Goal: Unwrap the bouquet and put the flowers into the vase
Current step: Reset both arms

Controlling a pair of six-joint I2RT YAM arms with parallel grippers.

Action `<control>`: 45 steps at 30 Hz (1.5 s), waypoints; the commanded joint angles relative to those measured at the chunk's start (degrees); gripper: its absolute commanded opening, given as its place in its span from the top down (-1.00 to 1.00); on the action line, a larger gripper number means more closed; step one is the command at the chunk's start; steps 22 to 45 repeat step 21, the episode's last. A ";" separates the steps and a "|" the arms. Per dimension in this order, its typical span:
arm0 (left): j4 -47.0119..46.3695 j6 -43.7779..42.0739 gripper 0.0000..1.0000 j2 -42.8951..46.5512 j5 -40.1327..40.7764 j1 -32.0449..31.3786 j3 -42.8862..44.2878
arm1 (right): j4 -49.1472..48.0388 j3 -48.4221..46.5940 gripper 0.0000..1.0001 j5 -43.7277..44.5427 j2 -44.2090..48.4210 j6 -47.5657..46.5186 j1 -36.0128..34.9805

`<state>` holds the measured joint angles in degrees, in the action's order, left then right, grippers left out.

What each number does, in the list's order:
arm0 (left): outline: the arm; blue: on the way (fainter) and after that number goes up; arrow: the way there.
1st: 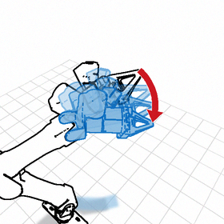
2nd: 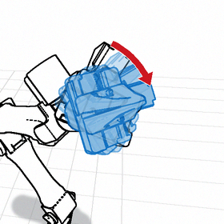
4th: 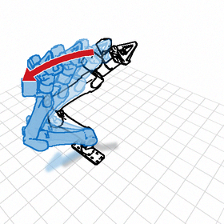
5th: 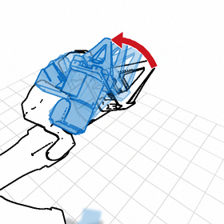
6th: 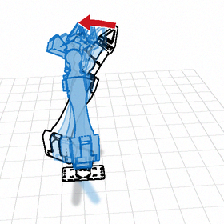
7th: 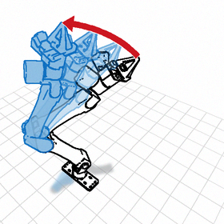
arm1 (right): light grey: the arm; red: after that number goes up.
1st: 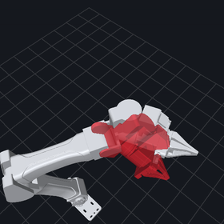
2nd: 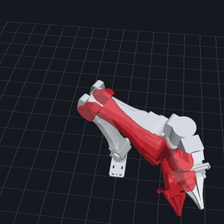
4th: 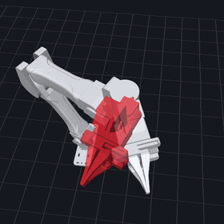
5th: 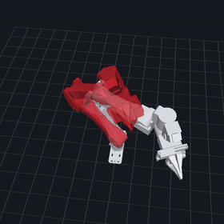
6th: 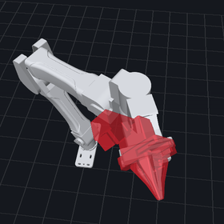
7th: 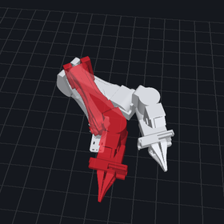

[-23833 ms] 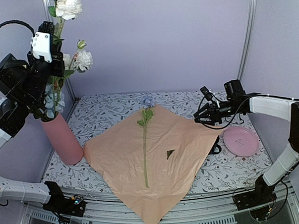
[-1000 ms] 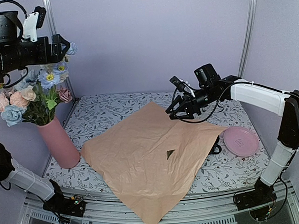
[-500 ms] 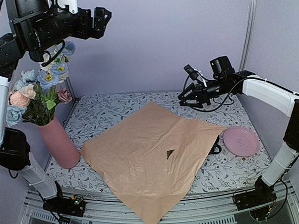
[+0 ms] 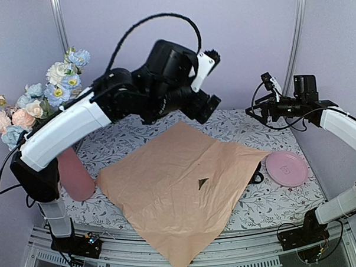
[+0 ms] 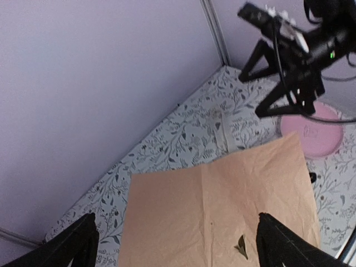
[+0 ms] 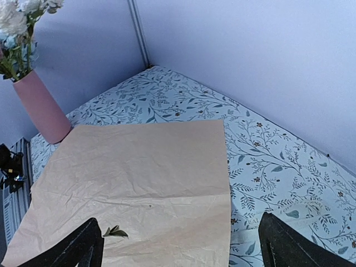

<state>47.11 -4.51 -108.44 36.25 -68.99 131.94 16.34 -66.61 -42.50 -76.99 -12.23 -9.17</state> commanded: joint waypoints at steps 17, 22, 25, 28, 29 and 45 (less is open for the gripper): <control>-56.38 18.88 -0.99 30.88 -8.29 10.99 -79.16 | -17.26 13.92 -0.98 9.48 4.16 11.19 1.80; -58.78 18.87 -0.99 30.32 -8.32 11.04 -80.81 | -17.86 15.54 -0.98 9.44 4.20 9.72 1.79; -58.78 18.87 -0.99 30.32 -8.32 11.04 -80.81 | -17.86 15.54 -0.98 9.44 4.20 9.72 1.79; -58.78 18.87 -0.99 30.32 -8.32 11.04 -80.81 | -17.86 15.54 -0.98 9.44 4.20 9.72 1.79; -58.78 18.87 -0.99 30.32 -8.32 11.04 -80.81 | -17.86 15.54 -0.98 9.44 4.20 9.72 1.79; -58.78 18.87 -0.99 30.32 -8.32 11.04 -80.81 | -17.86 15.54 -0.98 9.44 4.20 9.72 1.79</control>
